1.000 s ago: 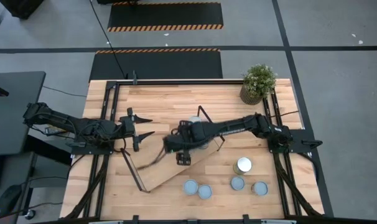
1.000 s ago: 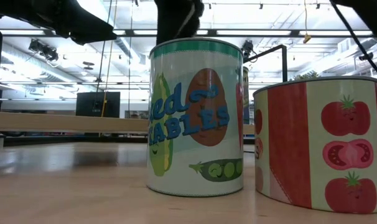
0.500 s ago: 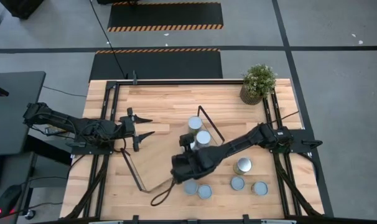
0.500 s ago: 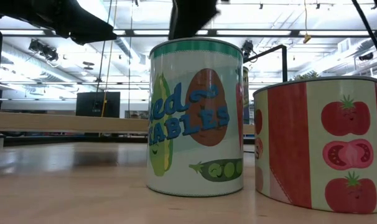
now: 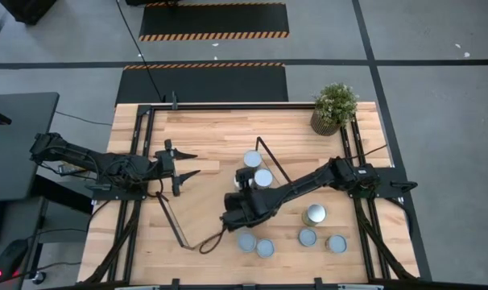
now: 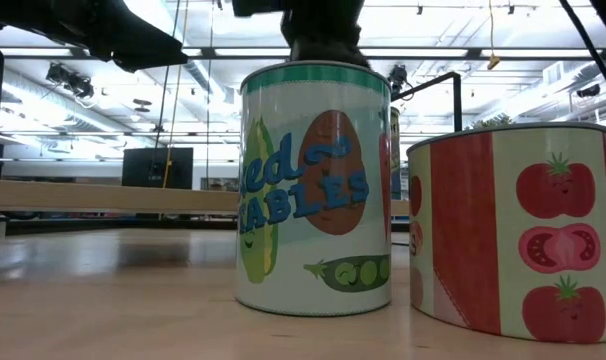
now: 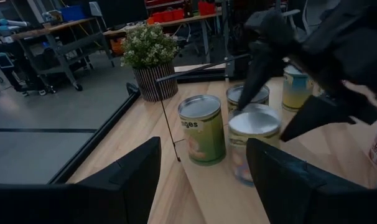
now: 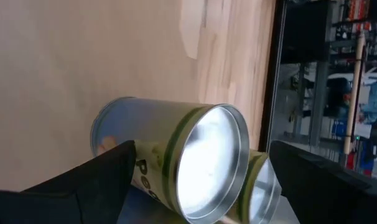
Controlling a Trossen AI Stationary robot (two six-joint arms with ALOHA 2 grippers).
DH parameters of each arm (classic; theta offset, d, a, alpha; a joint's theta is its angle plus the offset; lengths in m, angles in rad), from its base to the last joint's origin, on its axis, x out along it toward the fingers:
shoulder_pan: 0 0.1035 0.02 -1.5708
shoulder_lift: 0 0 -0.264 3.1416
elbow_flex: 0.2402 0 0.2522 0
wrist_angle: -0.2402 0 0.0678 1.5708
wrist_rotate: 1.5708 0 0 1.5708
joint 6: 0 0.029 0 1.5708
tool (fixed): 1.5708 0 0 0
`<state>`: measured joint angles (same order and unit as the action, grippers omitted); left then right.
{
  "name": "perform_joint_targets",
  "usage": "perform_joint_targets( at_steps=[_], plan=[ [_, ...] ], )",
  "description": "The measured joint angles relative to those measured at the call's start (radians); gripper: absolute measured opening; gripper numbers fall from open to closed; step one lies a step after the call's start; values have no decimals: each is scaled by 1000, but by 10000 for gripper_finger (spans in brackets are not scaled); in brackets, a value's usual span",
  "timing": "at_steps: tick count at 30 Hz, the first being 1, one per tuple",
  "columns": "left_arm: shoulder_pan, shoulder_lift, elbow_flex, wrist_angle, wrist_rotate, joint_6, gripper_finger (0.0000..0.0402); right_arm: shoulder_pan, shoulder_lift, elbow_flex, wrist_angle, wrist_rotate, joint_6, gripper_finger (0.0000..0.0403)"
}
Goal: Pick and place cans onto a shelf
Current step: Put the top big can on the shelf, then put the big can on the shelf
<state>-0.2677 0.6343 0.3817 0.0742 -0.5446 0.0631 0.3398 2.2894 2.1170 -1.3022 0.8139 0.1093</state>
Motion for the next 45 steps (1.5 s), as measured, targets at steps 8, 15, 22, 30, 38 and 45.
perform_joint_targets(
  at_steps=[8, 15, 22, 30, 38, 45],
  plan=[
    [0, 0, 0, 0, 0, 0, 243, -50, 0, 0, 0, -4, -25, 377],
    [0, 0, 0, 0, 0, 0, 243, -71, 0, 0, 10, -4, -39, 377],
    [0, 0, 0, -1, 0, 0, 243, -55, 0, 71, 50, -6, -62, 378],
    [0, 0, 0, -6, 0, 0, 243, 1, -12, 238, -4, -340, -5, 374],
    [0, 0, 0, -5, 0, -1, 243, 79, -40, 225, -239, -512, 268, 374],
    [0, 0, 1, -12, 0, -17, 243, 147, -73, 187, -268, -578, 449, 374]
  ],
)
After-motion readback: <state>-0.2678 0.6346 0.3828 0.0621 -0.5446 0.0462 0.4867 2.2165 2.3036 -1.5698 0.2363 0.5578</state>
